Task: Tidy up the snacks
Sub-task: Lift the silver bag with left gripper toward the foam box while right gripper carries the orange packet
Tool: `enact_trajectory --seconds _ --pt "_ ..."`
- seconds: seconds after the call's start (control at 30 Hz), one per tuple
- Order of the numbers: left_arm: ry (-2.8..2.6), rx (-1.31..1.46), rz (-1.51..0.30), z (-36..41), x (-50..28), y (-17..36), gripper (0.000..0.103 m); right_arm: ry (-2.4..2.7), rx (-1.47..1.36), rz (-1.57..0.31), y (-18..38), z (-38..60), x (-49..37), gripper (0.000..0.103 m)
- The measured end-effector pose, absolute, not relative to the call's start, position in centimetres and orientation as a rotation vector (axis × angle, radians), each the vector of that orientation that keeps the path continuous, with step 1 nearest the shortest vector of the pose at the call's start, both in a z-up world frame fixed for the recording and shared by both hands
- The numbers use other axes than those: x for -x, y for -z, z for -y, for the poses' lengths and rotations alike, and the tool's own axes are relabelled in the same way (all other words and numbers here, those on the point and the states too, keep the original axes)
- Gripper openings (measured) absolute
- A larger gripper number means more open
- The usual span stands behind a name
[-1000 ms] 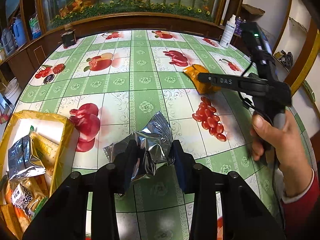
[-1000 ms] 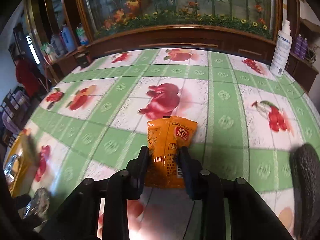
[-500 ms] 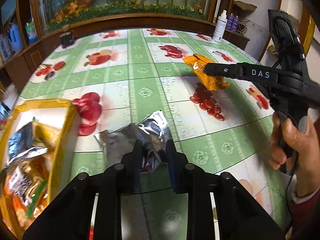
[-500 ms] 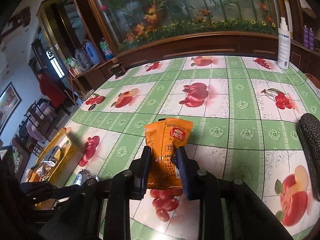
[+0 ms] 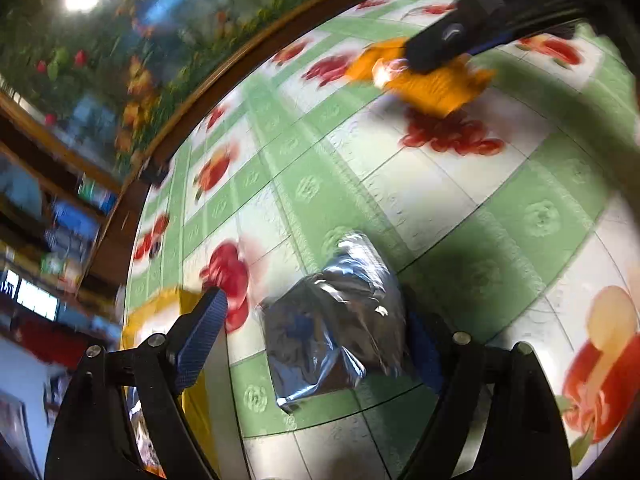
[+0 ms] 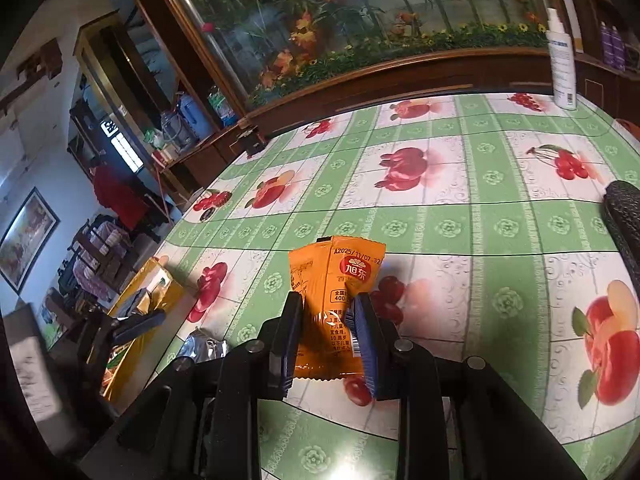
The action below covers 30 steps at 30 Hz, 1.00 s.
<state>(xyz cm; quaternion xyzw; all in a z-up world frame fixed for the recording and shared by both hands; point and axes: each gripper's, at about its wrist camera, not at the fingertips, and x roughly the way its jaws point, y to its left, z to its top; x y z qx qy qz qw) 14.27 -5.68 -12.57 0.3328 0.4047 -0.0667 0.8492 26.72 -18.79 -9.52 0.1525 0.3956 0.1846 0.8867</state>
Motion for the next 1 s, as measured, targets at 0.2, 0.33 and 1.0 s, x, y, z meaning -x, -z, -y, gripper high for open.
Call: enact_trajectory --seconds 0.2,0.33,1.0 --pt "0.056 -0.28 -1.015 2.5 -16.5 12.8 0.092 -0.377 -0.349 -0.817 9.6 19.4 -26.6 0.028" --pt "0.072 -0.047 -1.03 0.5 -16.6 13.6 0.088 -0.375 -0.346 -0.816 9.6 19.3 -26.4 0.028" --pt "0.006 -0.068 -0.879 -1.3 -11.2 8.0 0.061 -0.44 -0.335 -0.752 7.0 17.1 -22.6 0.028"
